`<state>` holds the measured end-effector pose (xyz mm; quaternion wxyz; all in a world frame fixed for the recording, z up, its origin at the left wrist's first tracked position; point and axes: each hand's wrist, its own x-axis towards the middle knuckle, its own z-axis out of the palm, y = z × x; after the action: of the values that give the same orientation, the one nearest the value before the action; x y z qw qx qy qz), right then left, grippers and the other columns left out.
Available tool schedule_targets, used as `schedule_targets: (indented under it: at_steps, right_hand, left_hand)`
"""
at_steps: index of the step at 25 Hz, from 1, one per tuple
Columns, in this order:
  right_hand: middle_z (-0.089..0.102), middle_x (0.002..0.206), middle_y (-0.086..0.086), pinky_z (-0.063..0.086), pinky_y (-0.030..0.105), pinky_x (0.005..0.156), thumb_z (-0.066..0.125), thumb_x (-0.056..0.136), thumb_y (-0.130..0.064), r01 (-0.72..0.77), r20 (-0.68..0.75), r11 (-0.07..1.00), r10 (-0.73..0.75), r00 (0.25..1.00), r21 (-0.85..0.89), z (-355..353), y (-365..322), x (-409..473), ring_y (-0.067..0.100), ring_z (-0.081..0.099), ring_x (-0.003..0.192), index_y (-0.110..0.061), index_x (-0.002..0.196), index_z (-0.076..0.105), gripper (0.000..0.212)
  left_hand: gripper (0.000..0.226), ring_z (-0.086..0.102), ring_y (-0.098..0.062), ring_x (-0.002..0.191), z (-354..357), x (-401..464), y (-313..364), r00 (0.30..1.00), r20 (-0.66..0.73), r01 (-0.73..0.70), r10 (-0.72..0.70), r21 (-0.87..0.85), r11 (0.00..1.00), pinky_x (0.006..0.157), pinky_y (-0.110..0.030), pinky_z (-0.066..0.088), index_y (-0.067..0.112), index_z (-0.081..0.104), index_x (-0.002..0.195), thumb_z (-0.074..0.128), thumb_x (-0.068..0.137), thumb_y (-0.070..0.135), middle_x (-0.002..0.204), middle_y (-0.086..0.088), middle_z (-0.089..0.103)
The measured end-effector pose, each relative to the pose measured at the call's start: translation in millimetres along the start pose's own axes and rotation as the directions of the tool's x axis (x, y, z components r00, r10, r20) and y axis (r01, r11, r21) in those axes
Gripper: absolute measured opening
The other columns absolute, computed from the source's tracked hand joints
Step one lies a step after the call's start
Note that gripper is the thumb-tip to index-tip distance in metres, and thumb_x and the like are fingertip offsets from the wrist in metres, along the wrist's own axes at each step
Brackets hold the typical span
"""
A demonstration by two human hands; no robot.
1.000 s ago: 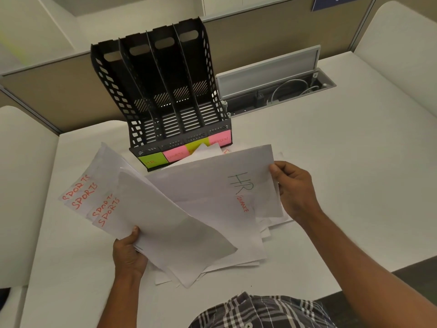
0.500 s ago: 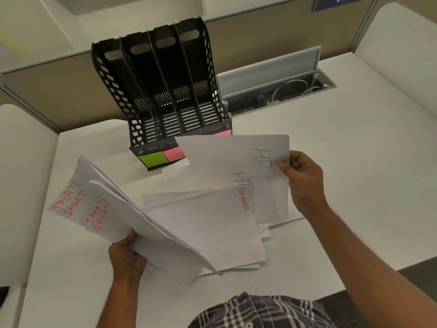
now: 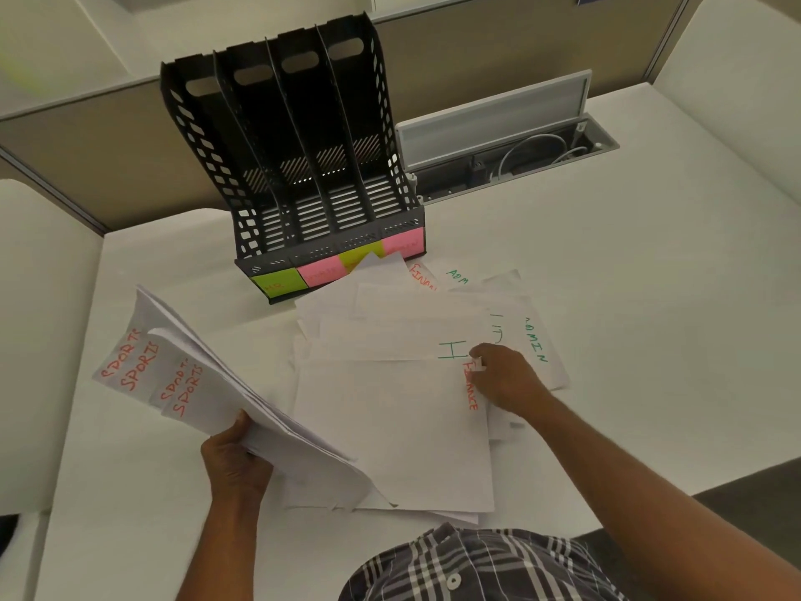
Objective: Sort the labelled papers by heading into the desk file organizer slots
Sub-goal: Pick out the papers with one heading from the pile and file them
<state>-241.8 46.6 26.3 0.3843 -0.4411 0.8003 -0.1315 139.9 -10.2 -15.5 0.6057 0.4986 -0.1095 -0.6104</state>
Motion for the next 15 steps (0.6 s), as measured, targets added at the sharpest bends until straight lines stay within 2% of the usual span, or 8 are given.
schedule_targets:
  at_steps: [1,3,5,6,8,10,12,15]
  right_hand:
    - [0.066,0.128,0.004,0.044,0.028,0.096,0.064,0.091,-0.018,-0.003,-0.025,1.0,0.004,1.0,0.013,2.3,-0.6,-1.5,0.023,0.06,0.117,-0.019,0.125,0.064,0.034]
    - [0.072,0.108,-0.001,0.047,0.019,0.076,0.067,0.089,-0.012,0.06,-0.134,0.993,-0.045,0.99,0.105,3.7,-2.0,-4.6,0.019,0.066,0.101,-0.021,0.109,0.07,0.022]
    - [0.07,0.086,-0.013,0.04,0.003,0.059,0.072,0.087,-0.01,0.142,-0.205,0.966,-0.097,0.974,0.216,-1.2,-7.7,-10.3,0.004,0.066,0.08,-0.026,0.091,0.07,0.016]
    - [0.068,0.081,-0.017,0.041,0.001,0.056,0.074,0.086,-0.01,0.185,-0.229,0.942,-0.122,0.966,0.28,-4.2,-12.1,-13.3,-0.003,0.064,0.073,-0.028,0.086,0.069,0.018]
    - [0.068,0.08,-0.017,0.042,0.0,0.06,0.078,0.083,-0.014,0.265,-0.257,0.897,-0.18,0.95,0.353,-8.5,-22.1,-19.9,-0.01,0.061,0.068,-0.031,0.082,0.067,0.02]
    - [0.07,0.079,-0.013,0.047,0.006,0.061,0.082,0.08,-0.019,0.323,-0.244,0.836,-0.234,0.941,0.443,-12.7,-32.5,-24.5,-0.006,0.062,0.067,-0.031,0.08,0.068,0.018]
    - [0.073,0.082,-0.011,0.052,0.013,0.064,0.082,0.08,-0.02,0.348,-0.194,0.772,-0.29,0.937,0.531,-20.5,-43.0,-25.5,0.0,0.067,0.072,-0.028,0.08,0.071,0.014]
    - [0.078,0.089,-0.008,0.054,0.019,0.076,0.076,0.085,-0.01,0.335,-0.127,0.669,-0.34,0.932,0.664,-33.3,-53.7,-21.0,0.007,0.072,0.086,-0.025,0.085,0.08,0.015]
  left_hand:
    - [0.039,0.07,-0.022,0.081,-0.2,0.2,-0.1,1.0,0.001,0.001,-0.001,0.009,1.0,0.093,-0.04,0.057,0.023,0.083,0.087,0.055,0.08,-0.004,0.083,-0.001,0.073]
    - [0.041,0.064,-0.026,0.089,0.1,-1.7,0.8,1.0,0.005,-0.005,0.005,0.032,0.999,0.099,-0.044,0.051,0.024,0.082,0.088,0.054,0.082,-0.005,0.091,-0.004,0.069]
    - [0.042,0.06,-0.029,0.094,5.3,-5.8,2.6,0.999,0.05,-0.018,0.015,0.063,0.998,0.096,-0.045,0.052,0.022,0.082,0.091,0.051,0.085,-0.006,0.096,-0.007,0.065]
    - [0.042,0.063,-0.028,0.094,10.4,-8.8,3.0,0.995,0.094,-0.029,0.021,0.086,0.996,0.093,-0.043,0.055,0.02,0.08,0.095,0.049,0.087,-0.007,0.097,-0.007,0.067]
    - [0.044,0.07,-0.022,0.091,23.5,-15.1,2.8,0.979,0.2,-0.069,0.037,0.158,0.985,0.085,-0.037,0.06,0.02,0.077,0.101,0.047,0.089,-0.01,0.097,-0.001,0.074]
    - [0.047,0.074,-0.015,0.087,38.9,-20.6,2.4,0.958,0.286,-0.102,0.021,0.269,0.958,0.081,-0.031,0.061,0.022,0.079,0.097,0.049,0.088,-0.013,0.095,0.004,0.078]
    - [0.044,0.074,-0.016,0.085,53.5,-23.2,3.1,0.932,0.363,-0.144,-0.009,0.392,0.909,0.078,-0.029,0.061,0.022,0.081,0.094,0.056,0.083,-0.013,0.094,0.003,0.079]
    - [0.034,0.074,-0.017,0.083,68.3,-23.2,8.5,0.893,0.445,-0.203,-0.069,0.534,0.821,0.071,-0.027,0.06,0.024,0.081,0.09,0.068,0.072,-0.002,0.089,0.001,0.079]
